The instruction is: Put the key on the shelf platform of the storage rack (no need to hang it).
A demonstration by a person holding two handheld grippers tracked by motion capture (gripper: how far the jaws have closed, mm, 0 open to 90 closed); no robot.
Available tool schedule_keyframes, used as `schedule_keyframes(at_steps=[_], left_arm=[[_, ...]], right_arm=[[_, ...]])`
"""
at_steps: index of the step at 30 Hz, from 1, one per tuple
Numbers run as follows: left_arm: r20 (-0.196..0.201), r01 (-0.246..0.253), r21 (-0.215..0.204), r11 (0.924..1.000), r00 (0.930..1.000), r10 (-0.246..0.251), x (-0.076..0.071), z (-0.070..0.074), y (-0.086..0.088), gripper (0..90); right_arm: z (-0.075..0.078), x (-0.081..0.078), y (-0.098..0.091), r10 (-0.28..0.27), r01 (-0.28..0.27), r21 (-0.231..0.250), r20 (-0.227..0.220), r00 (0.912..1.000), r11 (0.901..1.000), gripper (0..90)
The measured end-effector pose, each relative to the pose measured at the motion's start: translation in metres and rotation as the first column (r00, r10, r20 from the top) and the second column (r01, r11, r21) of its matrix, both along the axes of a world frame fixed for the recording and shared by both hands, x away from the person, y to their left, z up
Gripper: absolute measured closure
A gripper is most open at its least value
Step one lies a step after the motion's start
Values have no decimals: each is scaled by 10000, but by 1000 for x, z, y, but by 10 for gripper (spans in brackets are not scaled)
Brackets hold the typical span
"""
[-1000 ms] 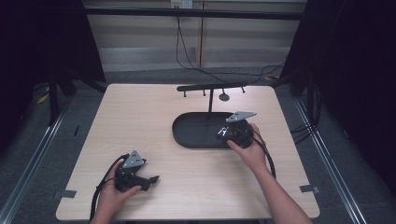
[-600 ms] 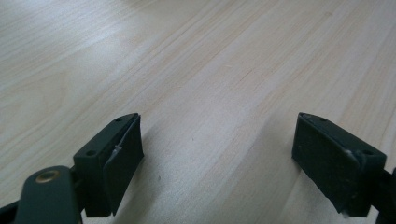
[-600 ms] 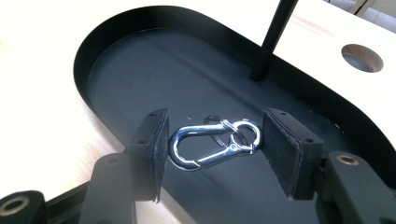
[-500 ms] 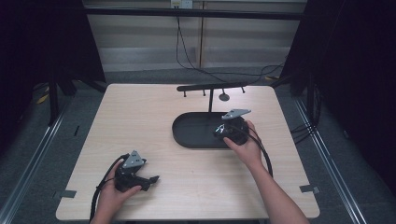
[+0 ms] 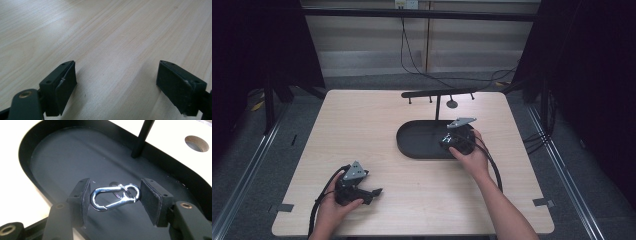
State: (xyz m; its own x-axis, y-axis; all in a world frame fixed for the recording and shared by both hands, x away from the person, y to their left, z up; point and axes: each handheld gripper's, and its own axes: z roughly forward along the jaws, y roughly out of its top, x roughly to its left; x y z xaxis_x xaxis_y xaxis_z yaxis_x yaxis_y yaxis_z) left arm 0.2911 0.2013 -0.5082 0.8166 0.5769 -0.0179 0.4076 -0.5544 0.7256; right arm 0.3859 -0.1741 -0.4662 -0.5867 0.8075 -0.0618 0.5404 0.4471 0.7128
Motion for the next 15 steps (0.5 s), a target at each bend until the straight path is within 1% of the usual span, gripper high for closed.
schedule_keyframes(at_steps=[6, 8, 14, 15], left_arm=[[3, 0, 3, 10000, 10000, 0, 0, 0, 0, 159], [1, -1, 0, 10000, 10000, 1, 0, 0, 0, 159], [2, -2, -1, 10000, 10000, 2, 0, 0, 0, 159], [0, -4, -1, 10000, 10000, 4, 0, 0, 0, 159]], right_arm=[[-7, 4, 4, -127, 127, -16, -7, 9999, 9999, 430], [-9, 5, 5, -209, 209, -52, -62, 9998, 9998, 430], [-15, 9, 5, -361, 364, 123, -231, 9991, 9993, 430], [-16, 10, 5, -421, 423, 74, -253, 9988, 9991, 429]])
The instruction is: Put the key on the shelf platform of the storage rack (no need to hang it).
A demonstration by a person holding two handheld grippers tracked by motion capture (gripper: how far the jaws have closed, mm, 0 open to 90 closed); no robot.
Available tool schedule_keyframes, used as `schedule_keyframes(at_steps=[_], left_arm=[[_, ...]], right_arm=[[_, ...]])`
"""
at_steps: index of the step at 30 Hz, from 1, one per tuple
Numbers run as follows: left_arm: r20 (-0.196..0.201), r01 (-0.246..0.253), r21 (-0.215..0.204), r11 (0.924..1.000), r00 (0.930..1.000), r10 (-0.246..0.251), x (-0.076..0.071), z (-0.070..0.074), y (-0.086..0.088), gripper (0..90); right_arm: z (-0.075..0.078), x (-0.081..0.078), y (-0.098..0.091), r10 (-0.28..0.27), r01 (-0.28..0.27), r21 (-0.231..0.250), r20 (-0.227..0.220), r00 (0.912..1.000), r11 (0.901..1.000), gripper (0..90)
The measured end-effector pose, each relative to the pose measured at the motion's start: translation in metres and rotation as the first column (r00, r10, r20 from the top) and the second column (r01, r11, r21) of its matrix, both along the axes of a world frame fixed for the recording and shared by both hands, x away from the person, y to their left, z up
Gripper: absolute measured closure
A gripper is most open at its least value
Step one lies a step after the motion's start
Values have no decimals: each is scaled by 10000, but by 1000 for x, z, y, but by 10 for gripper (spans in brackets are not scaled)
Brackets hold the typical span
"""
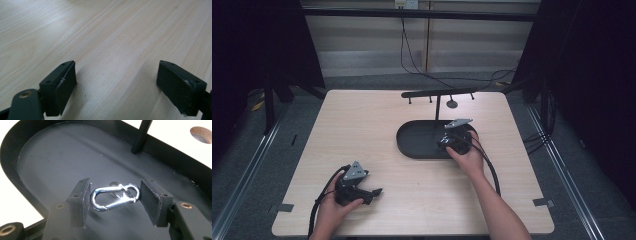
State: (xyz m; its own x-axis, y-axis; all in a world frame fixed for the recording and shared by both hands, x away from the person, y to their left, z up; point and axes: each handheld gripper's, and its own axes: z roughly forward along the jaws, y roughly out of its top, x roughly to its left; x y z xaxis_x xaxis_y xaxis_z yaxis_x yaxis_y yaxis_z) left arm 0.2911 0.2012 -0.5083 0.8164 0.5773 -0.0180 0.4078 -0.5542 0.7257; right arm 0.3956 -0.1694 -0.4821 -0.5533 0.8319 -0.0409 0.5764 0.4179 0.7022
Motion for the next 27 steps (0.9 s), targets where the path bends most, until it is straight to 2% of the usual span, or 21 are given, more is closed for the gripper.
schedule_keyframes(at_steps=[9, 13, 18, 27], left_arm=[[0, 0, 0, 10000, 10000, 0, 0, 0, 0, 159], [1, 2, 2, 10000, 10000, -2, 0, 0, 0, 159], [3, -1, 4, 10000, 10000, 1, 0, 0, 0, 159], [2, 3, 2, 10000, 10000, -3, 0, 0, 0, 160]], right_arm=[[-3, 5, -3, -232, 233, -65, 92, 9997, 9997, 429], [-7, 8, -4, -412, 412, 7, -84, 9991, 9992, 430], [-8, 9, -4, -430, 430, -106, 35, 9991, 9990, 429], [-12, 10, 1, -398, 395, -282, -89, 9992, 9988, 429]])
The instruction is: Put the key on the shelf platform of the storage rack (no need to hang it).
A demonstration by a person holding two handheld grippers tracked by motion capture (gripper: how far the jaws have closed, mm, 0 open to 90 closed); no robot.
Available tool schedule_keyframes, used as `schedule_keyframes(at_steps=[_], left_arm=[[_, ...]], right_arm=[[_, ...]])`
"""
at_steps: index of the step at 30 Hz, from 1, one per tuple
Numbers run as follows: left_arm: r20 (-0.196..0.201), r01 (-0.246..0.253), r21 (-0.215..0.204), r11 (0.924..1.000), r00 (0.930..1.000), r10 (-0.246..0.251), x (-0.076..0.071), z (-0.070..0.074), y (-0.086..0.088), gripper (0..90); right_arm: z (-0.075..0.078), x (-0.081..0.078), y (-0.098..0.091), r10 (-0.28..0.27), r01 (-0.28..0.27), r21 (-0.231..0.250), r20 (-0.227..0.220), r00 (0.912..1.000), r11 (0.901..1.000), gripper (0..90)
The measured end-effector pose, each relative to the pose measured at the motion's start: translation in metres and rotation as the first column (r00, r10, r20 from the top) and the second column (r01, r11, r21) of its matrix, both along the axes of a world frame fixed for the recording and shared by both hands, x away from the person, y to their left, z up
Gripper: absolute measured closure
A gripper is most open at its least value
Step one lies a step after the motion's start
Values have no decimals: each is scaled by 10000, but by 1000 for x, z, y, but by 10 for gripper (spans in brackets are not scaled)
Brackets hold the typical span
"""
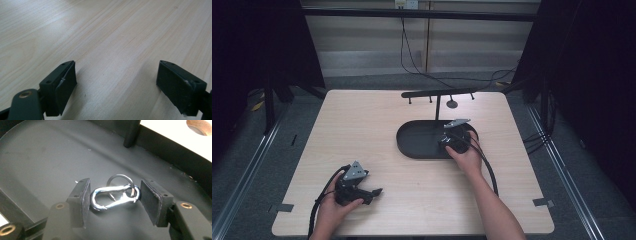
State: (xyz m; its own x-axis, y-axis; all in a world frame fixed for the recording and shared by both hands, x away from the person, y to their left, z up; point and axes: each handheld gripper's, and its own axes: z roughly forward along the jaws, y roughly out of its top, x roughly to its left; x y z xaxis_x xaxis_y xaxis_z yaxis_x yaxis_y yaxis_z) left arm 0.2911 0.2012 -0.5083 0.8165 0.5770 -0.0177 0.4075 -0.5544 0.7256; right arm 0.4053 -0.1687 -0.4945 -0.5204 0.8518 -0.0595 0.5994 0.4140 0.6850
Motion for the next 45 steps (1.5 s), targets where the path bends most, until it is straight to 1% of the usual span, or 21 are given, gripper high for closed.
schedule_keyframes(at_steps=[4, 7, 13, 15, 16, 20, 30, 33, 37, 45], left_arm=[[-1, 0, 1, 10000, 10000, 0, 0, 0, 0, 159], [1, 3, 3, 10000, 10000, -3, 0, 0, 0, 159], [2, 1, 4, 10000, 10000, -1, 0, 0, 0, 159], [-2, -4, -5, 10000, 10000, 4, 0, 0, 0, 159], [1, -1, 0, 10000, 10000, 1, 0, 0, 0, 159], [-2, -2, -3, 10000, 10000, 2, 0, 0, 0, 159], [2, 4, 5, 10000, 10000, -4, 0, 0, 0, 159], [-2, 2, 1, 10000, 10000, -2, 0, 0, 0, 159], [-2, -3, -4, 10000, 10000, 3, 0, 0, 0, 159], [-2, -2, -4, 10000, 10000, 2, 0, 0, 0, 159]], right_arm=[[-1, 1, 1, -34, 35, -39, 26, 10000, 10000, 429], [-2, 1, 1, -93, 94, 68, -47, 9999, 9999, 428], [-3, 2, 3, -111, 111, -46, 0, 9999, 9999, 428], [-4, 3, 4, -133, 133, -26, -54, 9999, 9999, 428], [-4, 3, 5, -138, 137, -125, -52, 9999, 9998, 428], [-4, 3, 6, -162, 161, -187, -52, 9999, 9997, 427], [-4, 4, 7, -247, 246, -141, -66, 9997, 9996, 424], [-4, 4, 7, -229, 228, -217, -39, 9997, 9995, 422], [-4, 4, 9, -284, 284, -349, -4, 9996, 9990, 390], [-4, 4, 8, -263, 260, -327, -110, 9996, 9991, 324]])
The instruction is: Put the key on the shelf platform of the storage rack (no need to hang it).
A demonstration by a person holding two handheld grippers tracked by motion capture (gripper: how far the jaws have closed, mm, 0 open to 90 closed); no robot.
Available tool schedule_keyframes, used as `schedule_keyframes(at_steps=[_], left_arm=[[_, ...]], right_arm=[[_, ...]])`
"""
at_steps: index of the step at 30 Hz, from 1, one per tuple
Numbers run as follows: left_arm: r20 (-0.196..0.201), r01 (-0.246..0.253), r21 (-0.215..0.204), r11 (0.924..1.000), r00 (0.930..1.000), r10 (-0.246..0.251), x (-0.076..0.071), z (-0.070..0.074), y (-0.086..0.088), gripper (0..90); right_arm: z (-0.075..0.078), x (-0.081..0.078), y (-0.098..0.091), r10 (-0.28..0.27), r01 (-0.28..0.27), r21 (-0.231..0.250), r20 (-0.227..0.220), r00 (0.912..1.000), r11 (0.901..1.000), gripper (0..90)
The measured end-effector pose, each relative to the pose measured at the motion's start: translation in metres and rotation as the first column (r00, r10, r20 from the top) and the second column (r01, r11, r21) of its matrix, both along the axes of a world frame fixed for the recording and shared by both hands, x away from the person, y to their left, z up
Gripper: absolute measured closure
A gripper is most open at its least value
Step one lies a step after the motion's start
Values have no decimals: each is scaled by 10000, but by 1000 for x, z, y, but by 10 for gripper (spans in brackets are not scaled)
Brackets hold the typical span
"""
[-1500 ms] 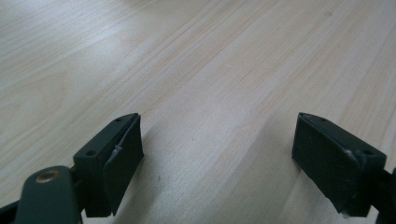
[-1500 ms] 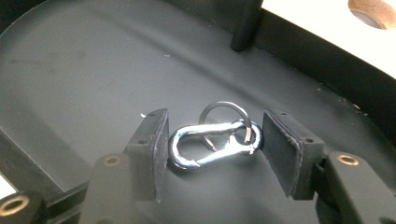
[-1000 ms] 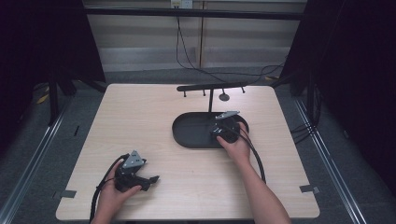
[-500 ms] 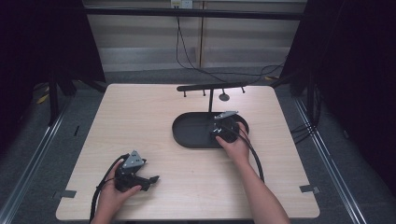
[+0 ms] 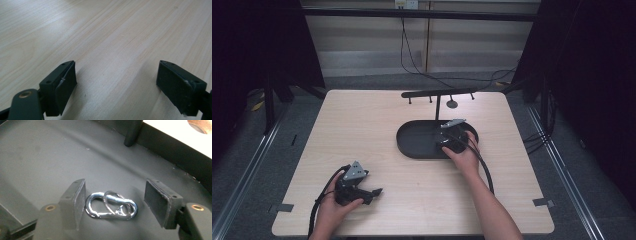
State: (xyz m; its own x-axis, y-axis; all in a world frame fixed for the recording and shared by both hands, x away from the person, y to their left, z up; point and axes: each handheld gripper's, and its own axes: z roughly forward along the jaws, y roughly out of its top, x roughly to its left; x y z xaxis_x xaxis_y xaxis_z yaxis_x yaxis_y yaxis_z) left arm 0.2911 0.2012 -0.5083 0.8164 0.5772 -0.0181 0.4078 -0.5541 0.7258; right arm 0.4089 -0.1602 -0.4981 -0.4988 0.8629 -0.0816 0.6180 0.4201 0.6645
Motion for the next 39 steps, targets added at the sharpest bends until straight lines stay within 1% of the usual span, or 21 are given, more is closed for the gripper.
schedule_keyframes(at_steps=[7, 9, 14, 19, 21, 28, 29, 31, 33, 39], left_arm=[[3, 0, 1, 10000, 10000, 0, 0, 0, 0, 159], [1, 3, 3, 10000, 10000, -3, 0, 0, 0, 160], [0, 1, 2, 10000, 10000, -1, 0, 0, 0, 159], [0, 4, 5, 10000, 10000, -4, 0, 0, 0, 159], [1, 1, 3, 10000, 10000, -1, 0, 0, 0, 159], [-12, -6, 4, 10000, 10000, 6, 0, 0, 0, 159], [4, -1, 1, 10000, 10000, 1, 0, 0, 0, 160], [1, 0, 0, 10000, 10000, 0, 0, 0, 0, 159], [3, 2, 4, 10000, 10000, -2, 0, 0, 0, 159], [-17, -9, 7, 10000, 10000, 9, 0, 0, 0, 160]], right_arm=[[1, -1, -3, -27, 28, 214, -48, 10000, 9998, 272], [2, -1, -4, -1, 0, 226, 49, 10000, 9997, 264], [5, -3, -6, -4, 2, 345, 69, 10000, 9994, 242], [8, -6, -6, 86, -87, 418, 22, 10000, 9991, 233], [9, -6, -6, 143, -144, 369, 29, 9999, 9992, 228], [12, -10, -7, 333, -332, 563, 1, 9994, 9979, 216], [13, -11, -8, 321, -317, 622, -57, 9995, 9976, 215], [15, -12, -9, 383, -382, 673, -5, 9993, 9970, 216], [18, -13, -10, 380, -379, 851, 3, 9993, 9957, 216], [24, -18, -13, 506, -510, 845, 70, 9987, 9951, 216]])
